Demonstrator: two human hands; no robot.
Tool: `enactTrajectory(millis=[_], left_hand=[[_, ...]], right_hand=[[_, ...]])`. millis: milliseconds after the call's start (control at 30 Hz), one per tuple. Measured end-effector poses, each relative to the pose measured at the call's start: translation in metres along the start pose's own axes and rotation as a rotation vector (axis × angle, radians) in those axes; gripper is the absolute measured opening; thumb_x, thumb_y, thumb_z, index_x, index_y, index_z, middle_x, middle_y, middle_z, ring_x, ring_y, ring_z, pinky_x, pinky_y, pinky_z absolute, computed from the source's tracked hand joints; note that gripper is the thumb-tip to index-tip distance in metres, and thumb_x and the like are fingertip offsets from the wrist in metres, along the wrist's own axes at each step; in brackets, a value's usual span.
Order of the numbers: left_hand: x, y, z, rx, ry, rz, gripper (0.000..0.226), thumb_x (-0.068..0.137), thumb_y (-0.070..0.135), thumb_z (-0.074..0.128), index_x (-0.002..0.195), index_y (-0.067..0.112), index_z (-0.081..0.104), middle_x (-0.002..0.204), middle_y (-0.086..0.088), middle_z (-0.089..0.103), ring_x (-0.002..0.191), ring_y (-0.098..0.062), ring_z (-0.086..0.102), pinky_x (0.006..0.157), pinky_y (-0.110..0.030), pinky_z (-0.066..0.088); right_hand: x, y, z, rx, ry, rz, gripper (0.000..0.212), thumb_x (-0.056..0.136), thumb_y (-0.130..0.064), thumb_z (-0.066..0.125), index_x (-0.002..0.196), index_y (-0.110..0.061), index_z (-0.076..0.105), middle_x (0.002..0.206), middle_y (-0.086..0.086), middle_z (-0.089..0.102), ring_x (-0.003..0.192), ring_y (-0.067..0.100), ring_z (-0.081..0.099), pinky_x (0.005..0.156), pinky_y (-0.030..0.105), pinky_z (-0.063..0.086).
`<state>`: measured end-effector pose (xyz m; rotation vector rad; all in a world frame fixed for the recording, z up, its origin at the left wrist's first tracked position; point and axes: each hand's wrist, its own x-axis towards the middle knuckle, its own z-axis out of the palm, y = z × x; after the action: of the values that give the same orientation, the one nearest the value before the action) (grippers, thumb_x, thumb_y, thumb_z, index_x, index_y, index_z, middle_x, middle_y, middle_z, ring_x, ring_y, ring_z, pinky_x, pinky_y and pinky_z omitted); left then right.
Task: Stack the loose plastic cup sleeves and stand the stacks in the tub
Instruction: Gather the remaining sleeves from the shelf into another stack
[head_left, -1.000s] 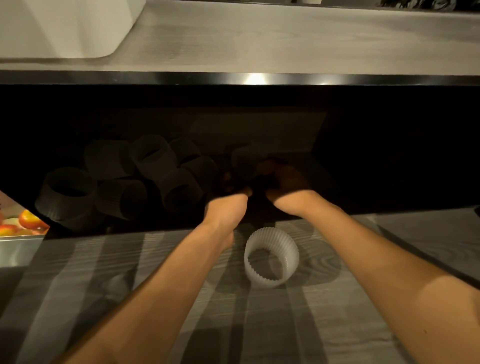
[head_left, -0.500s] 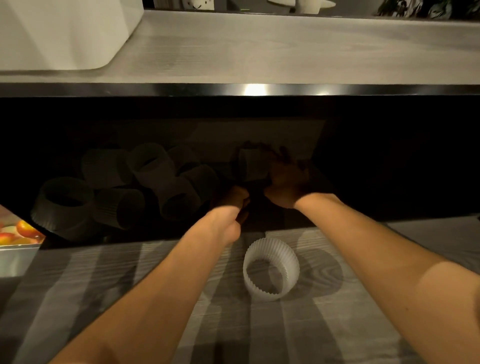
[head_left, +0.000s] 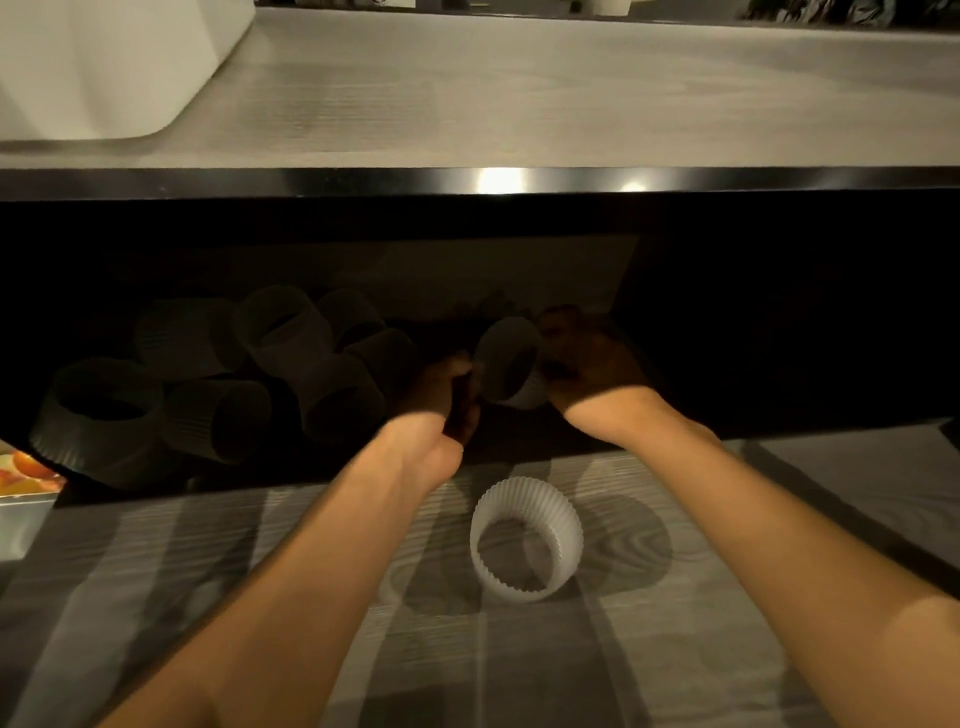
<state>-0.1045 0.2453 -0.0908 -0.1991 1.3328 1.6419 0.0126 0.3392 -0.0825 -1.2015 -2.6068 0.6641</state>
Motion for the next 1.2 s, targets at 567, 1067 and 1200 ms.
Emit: enactTrajectory(millis=[567, 1067, 1200], left_hand=[[-0.093, -0.013, -0.071, 0.481, -0.371, 0.417, 0.017, 0.094, 0.013, 0.067, 0.102, 0.022, 0.078, 0.105, -0.004, 0.075, 0.096, -0.018, 0.072, 0.077, -0.035, 0.06], [-0.071, -0.024, -0.1, 0.672, -0.056, 0.47, 0.02, 0.096, 0.021, 0.067, 0.115, 0.028, 0.064, 0.11, 0.004, 0.066, 0.097, -0.008, 0.065, 0.074, -0.016, 0.056], [-0.054, -0.009, -0.116, 0.78, 0.317, 0.558, 0.027, 0.09, 0.024, 0.071, 0.111, 0.025, 0.053, 0.122, -0.002, 0.054, 0.103, -0.015, 0.059, 0.094, -0.041, 0.056]], right_hand=[[-0.131, -0.015, -0.027, 0.407, -0.117, -0.018, 0.047, 0.089, -0.013, 0.072, 0.119, -0.046, 0.058, 0.11, -0.019, 0.062, 0.104, -0.001, 0.059, 0.082, 0.024, 0.055], [-0.123, -0.038, -0.044, -0.188, -0.235, 0.07, 0.081, 0.084, 0.003, 0.06, 0.153, -0.033, 0.035, 0.138, -0.009, 0.049, 0.13, 0.014, 0.046, 0.106, 0.03, 0.043], [-0.083, -0.063, -0.026, -0.137, -0.182, -0.111, 0.046, 0.09, -0.003, 0.057, 0.133, -0.021, 0.057, 0.105, -0.01, 0.058, 0.096, 0.012, 0.061, 0.074, 0.028, 0.053]])
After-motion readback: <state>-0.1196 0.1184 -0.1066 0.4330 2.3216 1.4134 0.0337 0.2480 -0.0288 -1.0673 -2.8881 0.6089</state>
